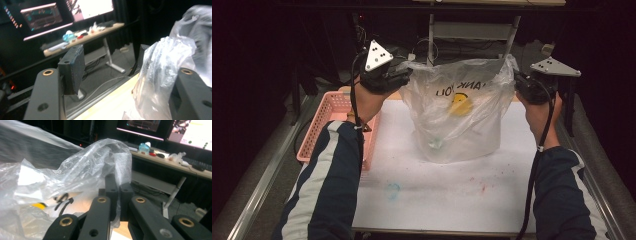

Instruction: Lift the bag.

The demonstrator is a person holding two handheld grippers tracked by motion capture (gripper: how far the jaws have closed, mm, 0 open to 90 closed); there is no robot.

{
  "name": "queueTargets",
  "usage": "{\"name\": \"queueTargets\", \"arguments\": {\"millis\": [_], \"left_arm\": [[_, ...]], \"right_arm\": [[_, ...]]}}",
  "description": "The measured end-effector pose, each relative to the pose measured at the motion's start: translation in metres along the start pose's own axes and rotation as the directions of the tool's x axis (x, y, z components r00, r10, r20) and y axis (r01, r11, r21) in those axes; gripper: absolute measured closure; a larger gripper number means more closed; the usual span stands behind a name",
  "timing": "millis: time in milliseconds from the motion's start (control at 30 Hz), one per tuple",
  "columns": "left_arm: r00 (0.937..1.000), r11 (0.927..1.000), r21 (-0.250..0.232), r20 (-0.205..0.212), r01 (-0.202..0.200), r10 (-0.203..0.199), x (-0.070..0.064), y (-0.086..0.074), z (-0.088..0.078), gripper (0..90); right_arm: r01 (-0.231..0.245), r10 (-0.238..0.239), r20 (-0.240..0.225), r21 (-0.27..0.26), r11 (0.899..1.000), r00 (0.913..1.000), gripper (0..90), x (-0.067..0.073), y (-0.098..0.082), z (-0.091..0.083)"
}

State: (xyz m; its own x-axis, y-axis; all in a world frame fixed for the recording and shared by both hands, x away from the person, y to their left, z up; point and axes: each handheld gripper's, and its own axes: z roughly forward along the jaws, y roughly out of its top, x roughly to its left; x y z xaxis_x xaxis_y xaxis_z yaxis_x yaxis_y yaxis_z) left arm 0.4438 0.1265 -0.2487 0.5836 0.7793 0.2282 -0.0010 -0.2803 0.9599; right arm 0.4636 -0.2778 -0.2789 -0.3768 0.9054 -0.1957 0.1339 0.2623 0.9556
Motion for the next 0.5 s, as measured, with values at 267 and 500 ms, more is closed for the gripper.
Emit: {"name": "queueTargets", "arguments": {"millis": [267, 500], "left_arm": [[0.9991, 0.9993, 0.031, 0.037, -0.020, 0.019, -0.005, -0.014, -0.010, 35.7], [0.9944, 0.9915, 0.087, 0.052, -0.096, 0.092, -0.019, -0.039, -0.017, 32.0]], "right_arm": [[-0.007, 0.007, 0.002, 0.030, 1.000, 1.0000, 90.0, -0.002, -0.011, 0.006], [-0.006, 0.005, 0.032, 0.047, 0.999, 0.9995, 90.0, -0.004, -0.016, 0.009]]}}
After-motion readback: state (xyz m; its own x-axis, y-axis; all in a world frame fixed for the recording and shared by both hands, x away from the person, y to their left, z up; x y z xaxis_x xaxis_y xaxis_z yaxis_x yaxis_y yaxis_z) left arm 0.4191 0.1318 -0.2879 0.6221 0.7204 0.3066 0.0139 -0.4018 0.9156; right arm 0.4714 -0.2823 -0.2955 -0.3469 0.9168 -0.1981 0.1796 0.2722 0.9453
